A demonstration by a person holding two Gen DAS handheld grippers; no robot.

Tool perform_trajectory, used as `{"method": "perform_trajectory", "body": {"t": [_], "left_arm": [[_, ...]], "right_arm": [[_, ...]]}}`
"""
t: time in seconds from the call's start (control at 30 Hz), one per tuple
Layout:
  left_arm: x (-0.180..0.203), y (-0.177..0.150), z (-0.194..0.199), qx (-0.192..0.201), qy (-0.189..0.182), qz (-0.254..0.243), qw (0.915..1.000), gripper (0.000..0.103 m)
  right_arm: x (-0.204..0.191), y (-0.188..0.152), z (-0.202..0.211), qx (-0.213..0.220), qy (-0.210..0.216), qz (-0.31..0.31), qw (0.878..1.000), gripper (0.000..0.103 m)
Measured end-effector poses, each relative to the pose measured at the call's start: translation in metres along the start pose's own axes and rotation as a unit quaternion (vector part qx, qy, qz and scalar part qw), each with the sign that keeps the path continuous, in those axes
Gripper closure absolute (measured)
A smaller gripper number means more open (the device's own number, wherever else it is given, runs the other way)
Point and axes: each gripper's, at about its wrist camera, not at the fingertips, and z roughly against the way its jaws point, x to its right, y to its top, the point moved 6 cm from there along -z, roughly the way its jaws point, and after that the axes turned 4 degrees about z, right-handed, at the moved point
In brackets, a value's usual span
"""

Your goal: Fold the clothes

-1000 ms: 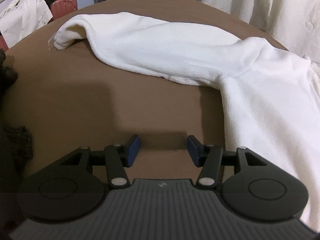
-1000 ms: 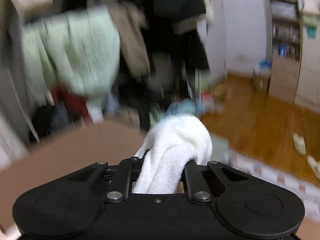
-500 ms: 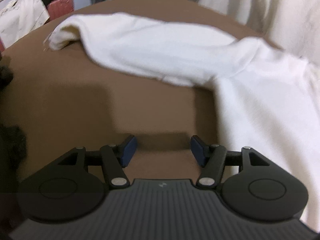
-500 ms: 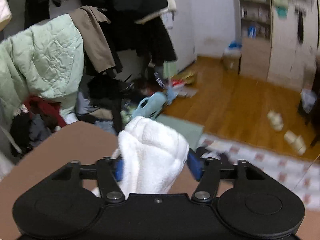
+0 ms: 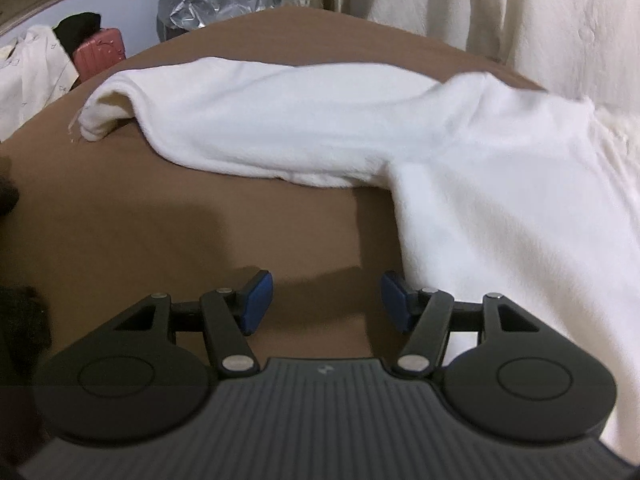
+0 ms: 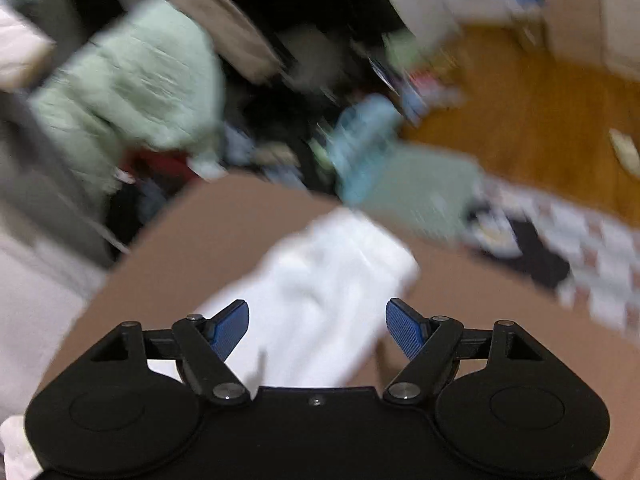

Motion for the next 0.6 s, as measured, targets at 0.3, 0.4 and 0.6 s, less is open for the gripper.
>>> {"method": "perform_trajectory", "body": {"t": [0.3, 0.4, 0.6], "left_arm": [[-0.016, -0.007, 0.005, -0.027, -0.043, 0.059, 0.9970, 0.043], [-0.019, -0.010, 0.003, -0.038, -0.046, 0.074, 0.9955, 0.043], [-0.012, -0.016, 0.004, -0.051, -0.017, 0.023, 0.9983, 0.043]], "right_arm": [[-0.170, -0.040, -0.071, -0.054, 0.162, 0.551, 0.817, 0.018], [-0.184, -0.059, -0.106, -0.111, 0.175, 0.598, 0.774, 0.016], [-0.180, -0.066, -0.139, -0.169, 0.187, 0.470, 0.846, 0.029]]}}
